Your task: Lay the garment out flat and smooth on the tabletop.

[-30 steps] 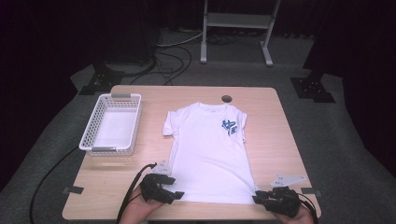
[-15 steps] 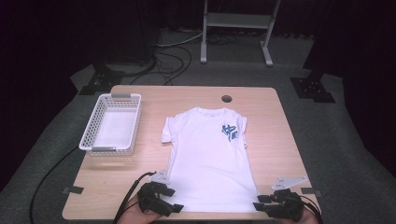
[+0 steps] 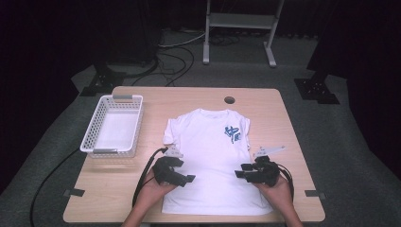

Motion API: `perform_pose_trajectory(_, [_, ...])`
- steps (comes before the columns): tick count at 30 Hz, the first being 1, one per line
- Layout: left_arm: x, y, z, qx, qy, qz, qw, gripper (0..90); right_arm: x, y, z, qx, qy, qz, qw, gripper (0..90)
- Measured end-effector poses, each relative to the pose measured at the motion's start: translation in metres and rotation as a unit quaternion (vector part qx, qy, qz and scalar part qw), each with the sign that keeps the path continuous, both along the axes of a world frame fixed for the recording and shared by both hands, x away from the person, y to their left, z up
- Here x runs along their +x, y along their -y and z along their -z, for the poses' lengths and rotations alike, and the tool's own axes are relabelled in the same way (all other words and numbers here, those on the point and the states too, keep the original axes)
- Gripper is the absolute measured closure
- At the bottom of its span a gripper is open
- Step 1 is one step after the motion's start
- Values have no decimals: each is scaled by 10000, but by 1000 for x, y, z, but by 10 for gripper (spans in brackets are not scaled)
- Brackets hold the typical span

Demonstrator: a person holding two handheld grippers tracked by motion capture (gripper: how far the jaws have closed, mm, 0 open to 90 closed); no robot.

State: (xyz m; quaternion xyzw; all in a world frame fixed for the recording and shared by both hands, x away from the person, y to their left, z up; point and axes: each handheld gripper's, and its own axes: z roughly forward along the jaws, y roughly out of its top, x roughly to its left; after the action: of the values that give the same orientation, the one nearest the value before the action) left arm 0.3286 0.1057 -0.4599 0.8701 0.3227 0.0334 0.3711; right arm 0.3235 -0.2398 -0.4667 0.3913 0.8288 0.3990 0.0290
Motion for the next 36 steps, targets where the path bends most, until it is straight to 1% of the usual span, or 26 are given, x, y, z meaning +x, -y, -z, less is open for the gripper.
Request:
perform_pose_trajectory(1, [1,-1,2,55,-38,-37,10000,214,2,-2,1,7,-22,-26,10000,522])
perform_pose_trajectory(3, [1,-3,7,76,-122,-42,9999,214,4,-5,3,-11,-62,-84,9999,521])
perform_pose_trajectory(4, [0,-4,8,32,-77,-48,10000,214,4,-6,4,-27,-71,-104,9999,521])
perform_pose_trajectory(5, [-2,-5,8,6,-72,-69,10000,214,4,-8,6,-56,-108,-136,9998,520])
perform_pose_trajectory(6, [-3,-6,8,16,-69,-70,9999,214,4,-9,7,-58,-75,-172,9998,517])
perform_pose_trajectory(10, [-10,-7,8,67,-24,-52,10000,209,0,-10,8,-18,-81,-206,9998,516])
perform_pose_trajectory(12, [-15,-9,9,25,-22,-47,10000,205,-5,-11,8,-22,-49,-262,9996,516])
perform_pose_trajectory(15, [-22,-11,9,-23,-96,-23,9999,205,-13,-12,9,10,-29,-343,9994,517])
perform_pose_trajectory(18, [-29,-12,8,18,-119,44,9999,205,-22,-14,8,-35,-11,-422,9991,516])
perform_pose_trajectory(21, [-35,-13,7,46,-155,142,9998,205,-29,-16,8,-66,-42,-460,9989,512])
perform_pose_trajectory(22, [-35,-13,7,57,-158,162,9997,203,-31,-16,8,-98,-20,-495,9987,510])
perform_pose_trajectory(24, [-35,-12,7,43,-144,176,9997,203,-33,-17,6,-117,-89,-525,9985,500])
perform_pose_trajectory(26, [-33,-11,6,-28,-107,176,9998,203,-31,-17,4,-171,-84,-520,9985,495])
perform_pose_trajectory(28, [-30,-9,5,-67,-70,156,9998,203,-27,-14,1,24,-56,-446,9990,492])
perform_pose_trajectory(29, [-28,-8,5,-64,-58,160,9998,202,-23,-12,-1,89,-57,-408,9991,488])
perform_pose_trajectory(30, [-28,-8,5,-64,-58,160,9998,198,-19,-9,-3,92,-40,-332,9994,485])
perform_pose_trajectory(32, [-24,-6,6,-129,-41,98,9999,190,-8,-3,-8,224,-86,-170,9996,478])
perform_pose_trajectory(34, [-23,-5,7,-97,-25,82,9999,189,3,4,-11,286,-84,-2,9996,477])
perform_pose_trajectory(36, [-23,-5,8,34,2,111,9999,189,15,12,-14,296,-74,185,9994,466])
